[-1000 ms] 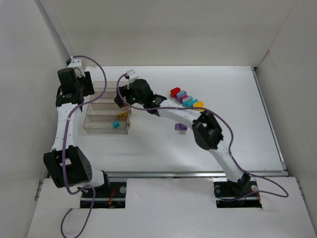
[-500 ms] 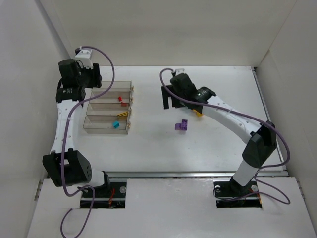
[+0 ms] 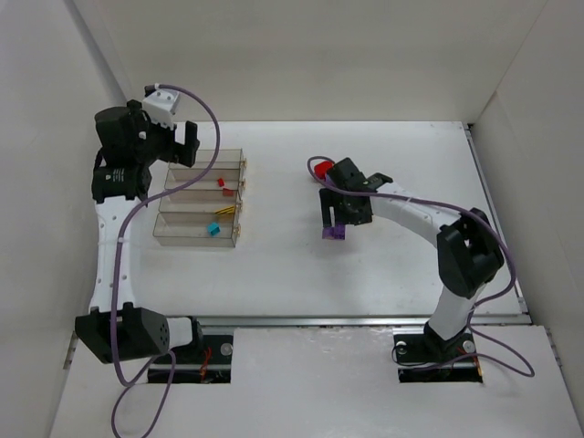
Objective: Sort the legos into containers by color
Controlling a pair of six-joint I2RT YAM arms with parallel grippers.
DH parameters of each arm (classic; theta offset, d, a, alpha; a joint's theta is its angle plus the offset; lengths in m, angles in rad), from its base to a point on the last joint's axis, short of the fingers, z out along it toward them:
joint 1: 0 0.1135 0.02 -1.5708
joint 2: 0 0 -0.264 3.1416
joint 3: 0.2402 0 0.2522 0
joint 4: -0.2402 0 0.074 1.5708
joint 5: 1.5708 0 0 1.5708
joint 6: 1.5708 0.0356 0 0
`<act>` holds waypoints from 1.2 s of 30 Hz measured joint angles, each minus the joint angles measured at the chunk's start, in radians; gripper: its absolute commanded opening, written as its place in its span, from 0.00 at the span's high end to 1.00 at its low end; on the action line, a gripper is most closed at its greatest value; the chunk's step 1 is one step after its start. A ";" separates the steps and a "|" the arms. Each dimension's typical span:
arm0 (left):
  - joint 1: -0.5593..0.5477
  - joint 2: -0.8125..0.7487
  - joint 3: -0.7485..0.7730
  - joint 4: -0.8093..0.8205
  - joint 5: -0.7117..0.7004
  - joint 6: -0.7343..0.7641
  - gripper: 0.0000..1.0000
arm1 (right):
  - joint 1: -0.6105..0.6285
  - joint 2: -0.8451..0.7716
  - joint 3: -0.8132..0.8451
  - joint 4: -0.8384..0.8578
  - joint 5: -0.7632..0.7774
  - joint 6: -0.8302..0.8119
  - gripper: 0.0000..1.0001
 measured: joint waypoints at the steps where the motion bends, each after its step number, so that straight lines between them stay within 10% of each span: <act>1: 0.000 -0.007 0.002 0.002 0.006 0.000 0.02 | -0.005 0.006 -0.006 0.004 -0.010 0.003 0.17; 12: -0.060 -0.023 -0.056 -0.091 0.040 0.028 0.01 | -0.026 0.035 -0.068 0.064 -0.066 0.016 0.29; 19: -0.086 -0.023 -0.061 -0.117 0.017 0.032 0.01 | -0.026 0.072 -0.068 0.096 -0.092 0.023 0.54; 26: -0.086 -0.023 -0.065 -0.130 0.010 0.039 0.01 | -0.026 0.072 -0.068 0.111 -0.095 0.023 0.99; 36: -0.142 -0.014 -0.067 -0.185 0.031 0.156 0.01 | -0.024 0.026 -0.031 0.101 -0.139 0.002 1.00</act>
